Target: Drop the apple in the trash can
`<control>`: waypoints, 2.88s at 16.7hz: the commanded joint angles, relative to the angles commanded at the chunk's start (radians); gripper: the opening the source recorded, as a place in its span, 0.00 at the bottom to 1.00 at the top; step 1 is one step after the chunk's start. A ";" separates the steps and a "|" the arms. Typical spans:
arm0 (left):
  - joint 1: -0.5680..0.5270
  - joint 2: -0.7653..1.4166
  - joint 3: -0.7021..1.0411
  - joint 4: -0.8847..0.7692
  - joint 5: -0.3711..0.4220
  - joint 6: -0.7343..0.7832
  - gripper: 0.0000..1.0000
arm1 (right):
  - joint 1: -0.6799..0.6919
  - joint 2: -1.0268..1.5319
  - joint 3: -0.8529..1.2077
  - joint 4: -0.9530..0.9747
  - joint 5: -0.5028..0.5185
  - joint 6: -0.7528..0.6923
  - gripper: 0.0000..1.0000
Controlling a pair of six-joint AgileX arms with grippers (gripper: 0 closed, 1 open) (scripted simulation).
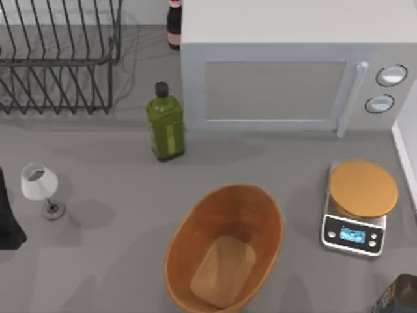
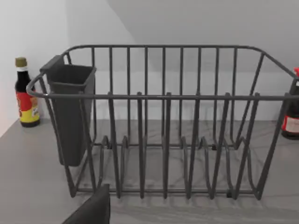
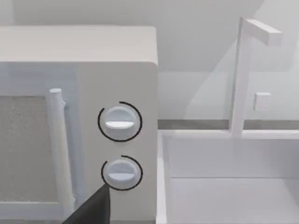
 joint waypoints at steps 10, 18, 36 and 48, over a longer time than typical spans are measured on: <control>0.052 0.382 0.314 -0.224 0.020 0.119 1.00 | 0.000 0.000 0.000 0.000 0.000 0.000 1.00; 0.154 1.227 0.839 -0.642 0.042 0.325 1.00 | 0.000 0.000 0.000 0.000 0.000 0.000 1.00; 0.247 1.863 1.299 -0.949 0.059 0.496 1.00 | 0.000 0.000 0.000 0.000 0.000 0.000 1.00; 0.235 1.981 1.179 -0.711 0.060 0.484 1.00 | 0.000 0.000 0.000 0.000 0.000 0.000 1.00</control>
